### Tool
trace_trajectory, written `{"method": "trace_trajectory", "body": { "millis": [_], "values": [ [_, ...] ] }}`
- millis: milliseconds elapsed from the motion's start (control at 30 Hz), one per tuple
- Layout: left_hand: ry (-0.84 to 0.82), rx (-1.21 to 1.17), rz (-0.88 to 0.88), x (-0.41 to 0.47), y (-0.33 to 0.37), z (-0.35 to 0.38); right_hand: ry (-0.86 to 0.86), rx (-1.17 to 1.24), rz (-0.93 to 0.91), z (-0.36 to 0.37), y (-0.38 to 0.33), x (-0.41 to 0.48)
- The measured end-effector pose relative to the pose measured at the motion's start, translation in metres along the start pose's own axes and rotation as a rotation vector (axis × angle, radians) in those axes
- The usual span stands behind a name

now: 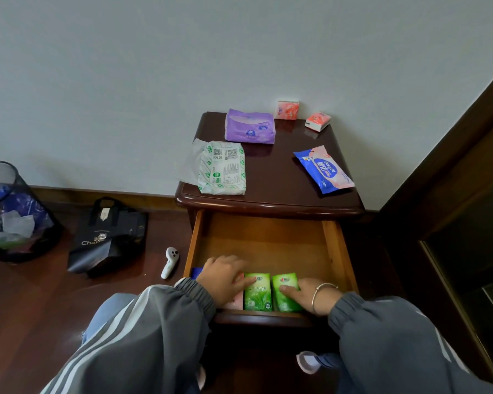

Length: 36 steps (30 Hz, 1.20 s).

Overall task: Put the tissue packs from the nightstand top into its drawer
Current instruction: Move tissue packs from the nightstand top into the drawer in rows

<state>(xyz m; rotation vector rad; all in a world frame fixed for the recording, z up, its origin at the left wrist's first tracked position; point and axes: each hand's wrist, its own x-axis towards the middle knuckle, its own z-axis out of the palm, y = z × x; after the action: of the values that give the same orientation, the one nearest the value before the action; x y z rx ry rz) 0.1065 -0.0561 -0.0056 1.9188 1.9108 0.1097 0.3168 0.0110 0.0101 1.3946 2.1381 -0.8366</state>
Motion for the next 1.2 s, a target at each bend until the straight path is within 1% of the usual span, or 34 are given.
{"method": "trace_trajectory", "body": {
  "millis": [100,133,200,267,333,367,433,533,700,767,833,933,1000,1067,1133,1167,1200],
  "values": [
    [0.095,-0.03,-0.033,-0.008,-0.014,-0.011,0.031,-0.016,0.095,0.006,-0.009,-0.005],
    [0.091,-0.045,-0.053,-0.011,-0.021,-0.013,0.047,-0.018,0.119,0.003,-0.01,-0.006],
    [0.033,-0.079,-0.084,-0.018,-0.031,-0.015,0.094,-0.025,0.141,-0.006,-0.012,-0.008],
    [-0.046,-0.05,-0.09,-0.022,-0.032,-0.014,0.16,0.009,0.105,-0.011,-0.013,-0.005],
    [-0.107,0.028,-0.098,-0.022,-0.028,-0.01,0.169,0.041,0.017,-0.011,-0.018,-0.002],
    [-0.13,0.066,-0.104,-0.021,-0.025,-0.01,0.156,0.028,-0.02,-0.01,-0.02,-0.001],
    [-0.155,0.109,-0.107,-0.02,-0.023,-0.01,0.152,-0.049,-0.035,-0.005,-0.023,0.001],
    [-0.156,0.099,-0.081,-0.021,-0.025,-0.011,0.173,-0.088,-0.025,0.0,-0.022,-0.002],
    [-0.152,0.074,-0.076,-0.027,-0.026,-0.008,0.138,-0.015,-0.051,0.006,-0.016,-0.009],
    [-0.125,0.041,-0.078,-0.03,-0.026,-0.007,0.126,0.021,-0.076,0.006,-0.012,-0.012],
    [-0.06,-0.001,-0.063,-0.033,-0.026,-0.008,0.153,0.067,-0.099,0.005,-0.009,-0.015],
    [0.122,-0.062,-0.008,-0.039,-0.025,-0.018,0.282,0.101,-0.171,-0.004,-0.002,-0.02],
    [0.286,-0.068,0.028,-0.04,-0.026,-0.032,0.475,0.125,-0.24,-0.019,0.003,-0.022],
    [0.436,-0.05,0.045,-0.038,-0.025,-0.051,0.73,0.159,-0.303,-0.041,0.009,-0.022],
    [0.551,-0.045,0.062,-0.029,-0.027,-0.072,0.961,0.149,-0.316,-0.068,0.021,-0.015],
    [0.587,-0.046,0.072,-0.023,-0.029,-0.082,1.021,0.134,-0.291,-0.082,0.027,-0.01],
    [0.612,-0.043,0.081,-0.016,-0.03,-0.092,1.045,0.119,-0.252,-0.097,0.034,-0.002]
  ]
}}
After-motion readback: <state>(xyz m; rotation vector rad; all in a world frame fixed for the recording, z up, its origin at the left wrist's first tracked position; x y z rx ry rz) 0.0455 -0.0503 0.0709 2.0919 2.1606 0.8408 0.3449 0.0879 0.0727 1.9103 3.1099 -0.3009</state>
